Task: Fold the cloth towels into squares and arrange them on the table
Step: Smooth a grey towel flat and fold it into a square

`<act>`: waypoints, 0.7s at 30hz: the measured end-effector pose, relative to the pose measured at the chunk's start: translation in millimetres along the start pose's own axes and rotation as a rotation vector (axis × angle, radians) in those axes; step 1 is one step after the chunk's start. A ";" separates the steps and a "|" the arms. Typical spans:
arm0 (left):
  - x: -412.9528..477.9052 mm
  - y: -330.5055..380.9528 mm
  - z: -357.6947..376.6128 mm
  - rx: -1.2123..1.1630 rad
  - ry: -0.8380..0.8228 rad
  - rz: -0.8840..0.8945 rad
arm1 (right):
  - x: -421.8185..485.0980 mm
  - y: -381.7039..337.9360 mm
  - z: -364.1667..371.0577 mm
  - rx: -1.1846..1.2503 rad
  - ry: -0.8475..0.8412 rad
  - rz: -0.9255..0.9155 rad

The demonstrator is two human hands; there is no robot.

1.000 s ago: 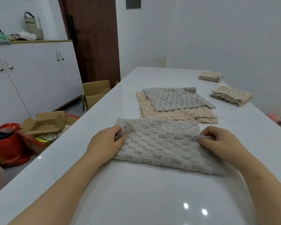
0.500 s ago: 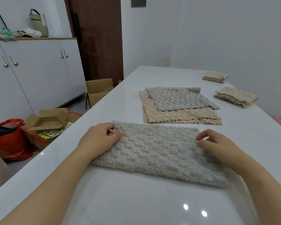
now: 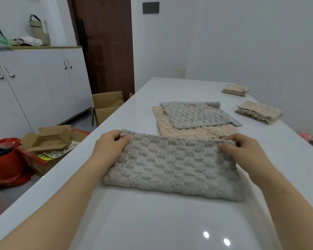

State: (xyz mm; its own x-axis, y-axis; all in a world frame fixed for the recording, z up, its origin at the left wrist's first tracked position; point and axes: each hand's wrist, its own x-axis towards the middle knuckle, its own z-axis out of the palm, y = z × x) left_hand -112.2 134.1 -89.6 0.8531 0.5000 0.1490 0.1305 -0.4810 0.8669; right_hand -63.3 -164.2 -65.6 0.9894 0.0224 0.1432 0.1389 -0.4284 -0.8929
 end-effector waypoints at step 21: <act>18.4 -22.7 13.7 0.504 0.042 0.143 | 19.9 35.0 26.8 -0.458 0.106 -0.031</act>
State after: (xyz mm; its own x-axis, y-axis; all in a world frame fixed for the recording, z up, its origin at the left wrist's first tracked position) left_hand -92.6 144.4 -113.1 0.8608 0.4271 0.2768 0.2496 -0.8282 0.5018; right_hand -37.6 -154.6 -105.5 0.9721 -0.0405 0.2311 0.1124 -0.7843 -0.6102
